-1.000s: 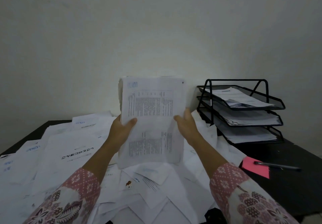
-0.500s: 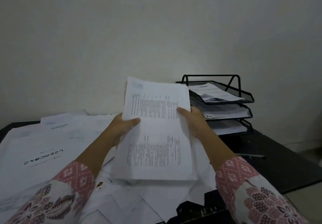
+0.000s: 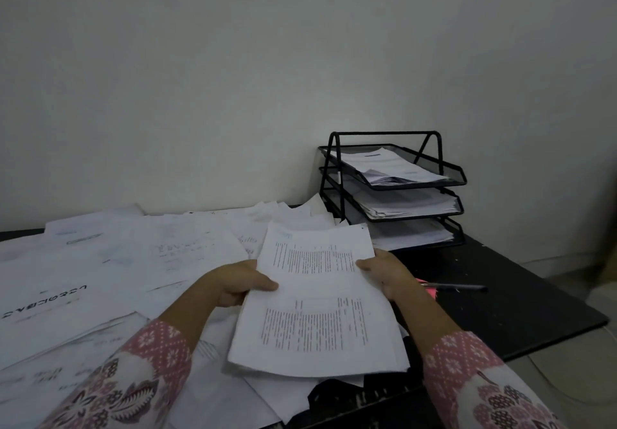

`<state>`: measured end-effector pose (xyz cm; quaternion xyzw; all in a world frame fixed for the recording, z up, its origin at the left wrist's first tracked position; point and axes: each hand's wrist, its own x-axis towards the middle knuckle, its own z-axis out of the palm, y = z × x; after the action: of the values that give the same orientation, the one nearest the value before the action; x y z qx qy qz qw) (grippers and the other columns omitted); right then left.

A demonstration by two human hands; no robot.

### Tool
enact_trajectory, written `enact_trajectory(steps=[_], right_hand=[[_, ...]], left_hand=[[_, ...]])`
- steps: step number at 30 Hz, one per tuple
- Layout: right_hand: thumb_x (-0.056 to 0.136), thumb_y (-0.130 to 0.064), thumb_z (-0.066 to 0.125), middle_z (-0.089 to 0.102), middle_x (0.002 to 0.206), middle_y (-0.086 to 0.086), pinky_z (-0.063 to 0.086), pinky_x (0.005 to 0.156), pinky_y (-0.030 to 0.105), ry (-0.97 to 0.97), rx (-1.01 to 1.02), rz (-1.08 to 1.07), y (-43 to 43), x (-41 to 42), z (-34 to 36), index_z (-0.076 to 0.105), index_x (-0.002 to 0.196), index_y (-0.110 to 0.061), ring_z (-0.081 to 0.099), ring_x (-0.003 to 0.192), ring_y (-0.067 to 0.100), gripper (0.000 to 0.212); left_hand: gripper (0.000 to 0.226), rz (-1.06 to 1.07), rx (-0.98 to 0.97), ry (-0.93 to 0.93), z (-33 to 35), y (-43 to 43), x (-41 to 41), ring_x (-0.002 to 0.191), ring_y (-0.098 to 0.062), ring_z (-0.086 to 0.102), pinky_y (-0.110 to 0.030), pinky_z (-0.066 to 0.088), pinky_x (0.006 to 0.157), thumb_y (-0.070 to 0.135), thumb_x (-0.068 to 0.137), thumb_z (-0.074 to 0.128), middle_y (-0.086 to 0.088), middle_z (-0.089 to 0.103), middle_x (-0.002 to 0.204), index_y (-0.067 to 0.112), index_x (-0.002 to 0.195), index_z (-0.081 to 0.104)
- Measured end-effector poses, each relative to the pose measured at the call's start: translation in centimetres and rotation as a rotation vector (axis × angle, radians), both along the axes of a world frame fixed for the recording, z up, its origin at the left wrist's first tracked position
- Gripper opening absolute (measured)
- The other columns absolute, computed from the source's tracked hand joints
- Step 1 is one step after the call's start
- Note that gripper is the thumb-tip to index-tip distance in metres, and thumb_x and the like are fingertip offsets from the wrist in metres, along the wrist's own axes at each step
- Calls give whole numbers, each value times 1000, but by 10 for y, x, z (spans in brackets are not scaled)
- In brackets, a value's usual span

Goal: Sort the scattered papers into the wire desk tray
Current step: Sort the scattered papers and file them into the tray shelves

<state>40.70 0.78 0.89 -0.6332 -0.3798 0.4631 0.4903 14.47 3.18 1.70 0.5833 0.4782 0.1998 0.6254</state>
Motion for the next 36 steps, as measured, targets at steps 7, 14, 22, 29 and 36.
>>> enact_trajectory(steps=[7,14,22,29,36], right_hand=[[91,-2,55,62,115,16,50,81,40,49,1,-120,-4,26,0,56,119,0,60,97,31,27],[92,-1,53,59,117,18,46,81,40,73,-12,-277,-15,65,4,54,119,3,56,96,31,27],[87,-8,58,56,106,20,47,67,38,95,-115,-308,-35,100,9,46,123,6,57,89,33,41],[89,-12,58,56,77,13,46,51,27,-24,-185,-256,-52,119,14,57,101,6,53,64,24,22],[93,-4,49,57,83,15,50,38,24,428,-115,-274,-62,123,12,50,85,0,56,72,23,9]], left_hand=[[35,-41,70,-105,1,-1,16,101,-26,66,-37,57,78,3,92,54,-9,65,117,19,123,50],[37,-199,81,-46,1,-4,49,107,-18,62,-28,53,86,1,92,51,-2,61,122,18,126,49],[42,-59,178,27,-3,1,102,110,-22,51,-30,49,87,0,93,49,-3,50,124,14,132,41],[43,94,99,-33,-11,11,149,108,-28,53,-30,58,62,1,88,54,-12,47,129,7,130,42],[54,181,106,-28,-23,17,176,116,-33,48,-48,46,98,4,79,59,-12,47,126,9,129,40]])
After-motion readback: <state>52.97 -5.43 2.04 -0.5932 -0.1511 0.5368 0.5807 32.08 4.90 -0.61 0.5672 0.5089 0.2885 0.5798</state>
